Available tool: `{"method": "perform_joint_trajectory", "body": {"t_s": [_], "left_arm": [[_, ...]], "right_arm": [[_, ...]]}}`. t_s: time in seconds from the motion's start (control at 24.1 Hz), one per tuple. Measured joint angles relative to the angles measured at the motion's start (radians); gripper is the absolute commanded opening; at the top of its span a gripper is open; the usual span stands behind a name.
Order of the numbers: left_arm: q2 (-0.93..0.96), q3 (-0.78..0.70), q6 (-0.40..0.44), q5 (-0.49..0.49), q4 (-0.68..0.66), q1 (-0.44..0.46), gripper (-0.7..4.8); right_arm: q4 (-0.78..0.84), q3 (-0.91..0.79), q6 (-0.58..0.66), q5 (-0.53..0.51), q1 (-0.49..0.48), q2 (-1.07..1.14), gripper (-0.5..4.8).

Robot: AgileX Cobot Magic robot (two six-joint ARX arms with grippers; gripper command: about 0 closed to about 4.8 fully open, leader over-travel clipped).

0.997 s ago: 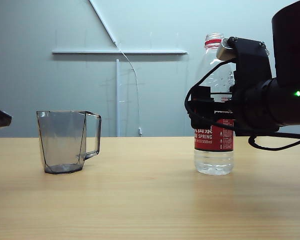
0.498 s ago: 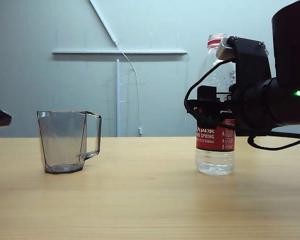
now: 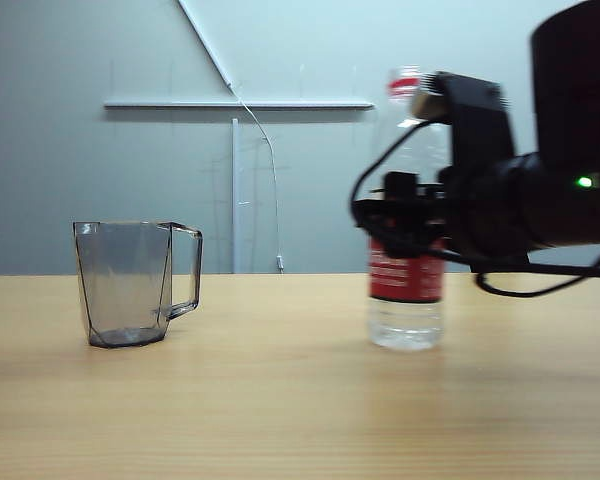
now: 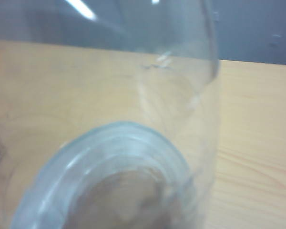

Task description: Pick up the mineral water bottle on the table and pour water into the mug until it's half full.

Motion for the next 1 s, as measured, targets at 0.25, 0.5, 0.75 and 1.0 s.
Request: {"method": "perform_joint_trajectory", "body": {"t_s": [0.25, 0.5, 0.75, 1.0], "left_arm": [[-0.001, 0.000, 0.000, 0.002, 0.000, 0.151, -0.02], [-0.057, 0.000, 0.000, 0.001, 0.000, 0.180, -0.02], [-0.068, 0.000, 0.000, 0.004, 0.000, 0.196, -0.02], [-0.104, 0.000, 0.000, 0.004, 0.000, 0.202, -0.02]], "right_arm": [[-0.322, 0.214, -0.198, -0.035, 0.096, -0.006, 2.33], [-0.769, 0.473, -0.460, -0.036, 0.142, -0.004, 2.32], [-0.910, 0.575, -0.554, -0.024, 0.137, -0.004, 2.32], [-0.965, 0.581, -0.727, 0.043, 0.140, -0.004, 2.28]]}}
